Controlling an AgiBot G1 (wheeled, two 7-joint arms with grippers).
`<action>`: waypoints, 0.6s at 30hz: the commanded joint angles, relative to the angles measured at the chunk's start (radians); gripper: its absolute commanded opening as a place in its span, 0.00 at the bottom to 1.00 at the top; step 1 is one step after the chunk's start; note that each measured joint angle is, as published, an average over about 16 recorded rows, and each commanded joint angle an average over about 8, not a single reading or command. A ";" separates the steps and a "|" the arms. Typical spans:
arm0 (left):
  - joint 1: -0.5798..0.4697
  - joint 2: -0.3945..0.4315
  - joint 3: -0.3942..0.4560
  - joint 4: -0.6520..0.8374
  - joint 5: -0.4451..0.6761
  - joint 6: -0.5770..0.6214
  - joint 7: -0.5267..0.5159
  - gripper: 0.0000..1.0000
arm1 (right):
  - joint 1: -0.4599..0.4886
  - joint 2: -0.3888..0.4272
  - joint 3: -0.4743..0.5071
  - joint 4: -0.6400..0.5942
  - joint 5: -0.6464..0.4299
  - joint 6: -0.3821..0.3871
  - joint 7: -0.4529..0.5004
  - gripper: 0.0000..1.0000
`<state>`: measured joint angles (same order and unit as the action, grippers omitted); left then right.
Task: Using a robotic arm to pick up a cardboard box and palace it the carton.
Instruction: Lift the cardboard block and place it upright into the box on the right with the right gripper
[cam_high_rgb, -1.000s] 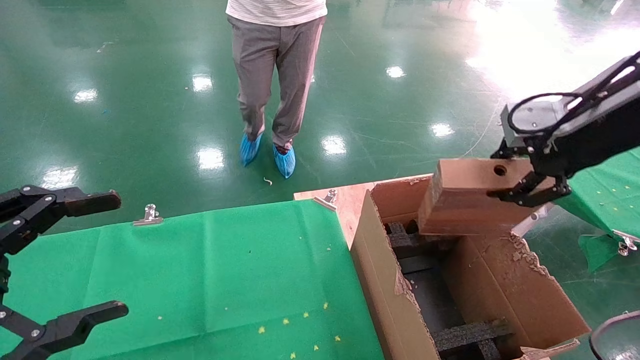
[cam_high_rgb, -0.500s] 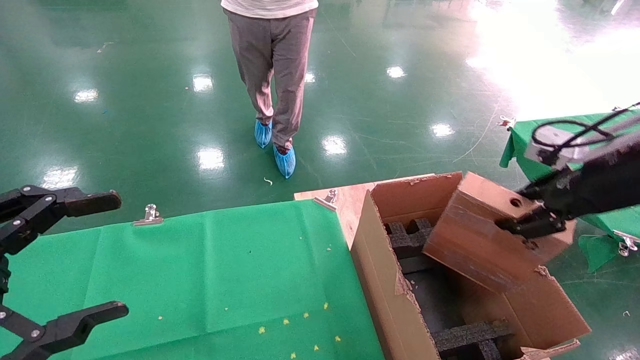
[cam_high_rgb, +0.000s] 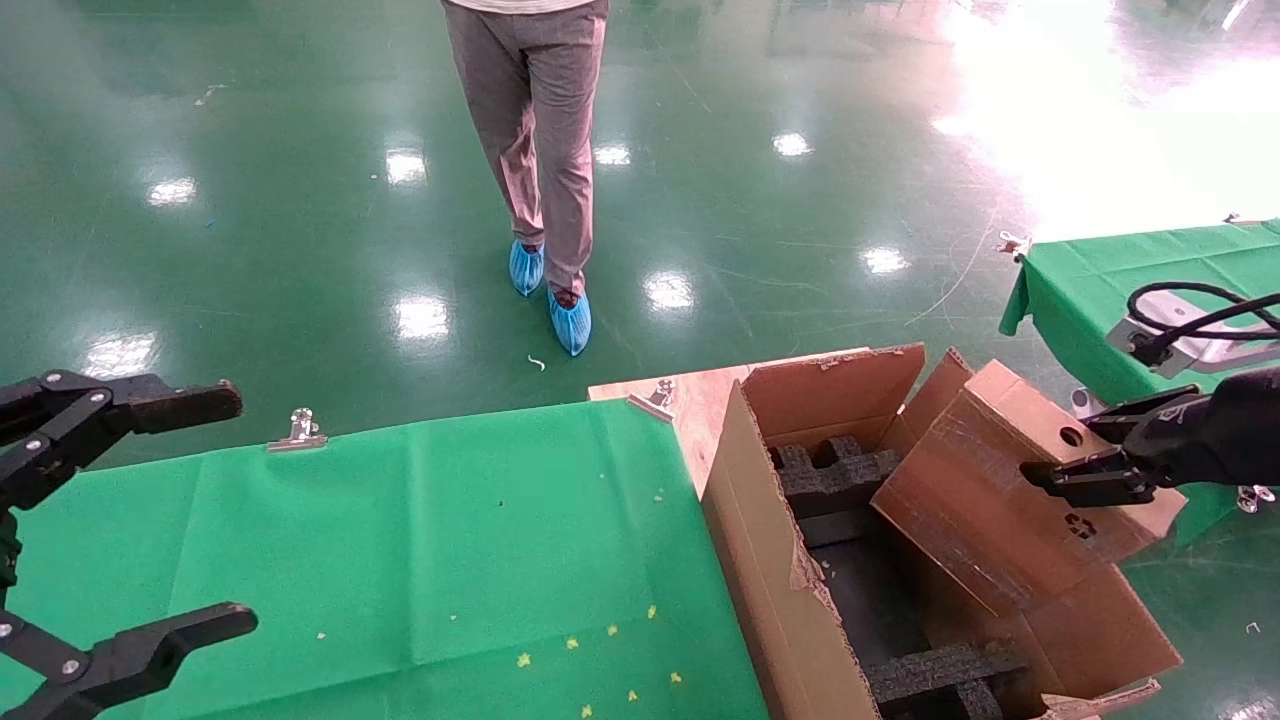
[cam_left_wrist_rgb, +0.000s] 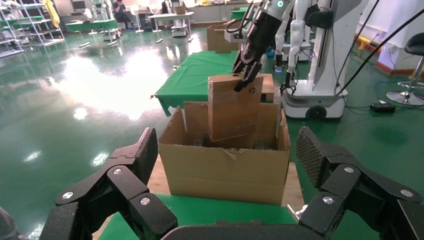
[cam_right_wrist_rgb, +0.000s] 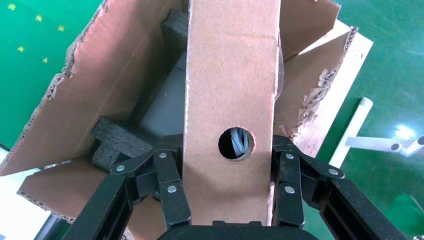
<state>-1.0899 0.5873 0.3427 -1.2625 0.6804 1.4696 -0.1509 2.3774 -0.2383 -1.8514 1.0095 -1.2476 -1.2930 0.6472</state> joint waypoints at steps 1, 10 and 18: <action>0.000 0.000 0.000 0.000 0.000 0.000 0.000 1.00 | 0.001 0.010 0.001 0.014 0.000 0.008 0.006 0.00; 0.000 0.000 0.000 0.000 0.000 0.000 0.000 1.00 | 0.000 -0.011 0.001 -0.011 0.001 -0.007 -0.010 0.00; 0.000 0.000 0.000 0.000 0.000 0.000 0.000 1.00 | -0.021 -0.026 -0.008 -0.043 0.009 0.009 0.030 0.00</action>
<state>-1.0900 0.5873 0.3427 -1.2623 0.6803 1.4695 -0.1508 2.3490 -0.2690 -1.8636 0.9601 -1.2433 -1.2695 0.6994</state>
